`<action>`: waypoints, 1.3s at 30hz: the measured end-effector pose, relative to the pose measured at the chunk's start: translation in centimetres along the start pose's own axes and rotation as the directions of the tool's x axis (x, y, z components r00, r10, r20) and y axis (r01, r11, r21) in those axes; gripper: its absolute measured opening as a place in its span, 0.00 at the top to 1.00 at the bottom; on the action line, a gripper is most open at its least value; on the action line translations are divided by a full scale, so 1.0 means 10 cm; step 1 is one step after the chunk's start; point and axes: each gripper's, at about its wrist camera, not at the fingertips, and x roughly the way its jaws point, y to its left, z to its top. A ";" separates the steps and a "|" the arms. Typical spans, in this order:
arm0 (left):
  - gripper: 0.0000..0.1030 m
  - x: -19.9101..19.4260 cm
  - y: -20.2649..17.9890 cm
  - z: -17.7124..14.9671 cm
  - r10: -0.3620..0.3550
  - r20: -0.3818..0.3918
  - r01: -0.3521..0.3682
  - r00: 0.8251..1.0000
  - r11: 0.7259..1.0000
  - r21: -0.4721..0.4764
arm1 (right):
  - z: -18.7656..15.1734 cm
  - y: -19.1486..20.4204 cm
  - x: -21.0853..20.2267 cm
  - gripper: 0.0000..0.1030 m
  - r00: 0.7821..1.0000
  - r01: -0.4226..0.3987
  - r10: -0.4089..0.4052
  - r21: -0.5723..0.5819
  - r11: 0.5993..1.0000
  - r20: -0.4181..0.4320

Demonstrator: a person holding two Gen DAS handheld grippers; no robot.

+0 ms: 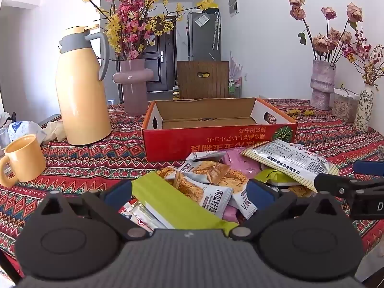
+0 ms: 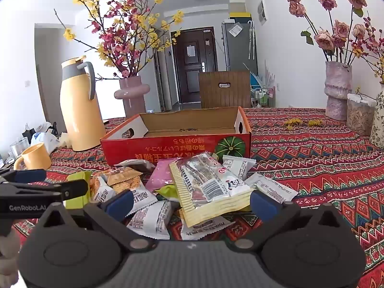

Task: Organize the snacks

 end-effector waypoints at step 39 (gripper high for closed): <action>0.00 0.03 0.07 -0.02 -0.009 -0.013 0.008 1.000 1.000 -0.030 | -0.01 0.02 0.02 0.00 1.000 0.002 -0.002 -0.005 1.000 0.001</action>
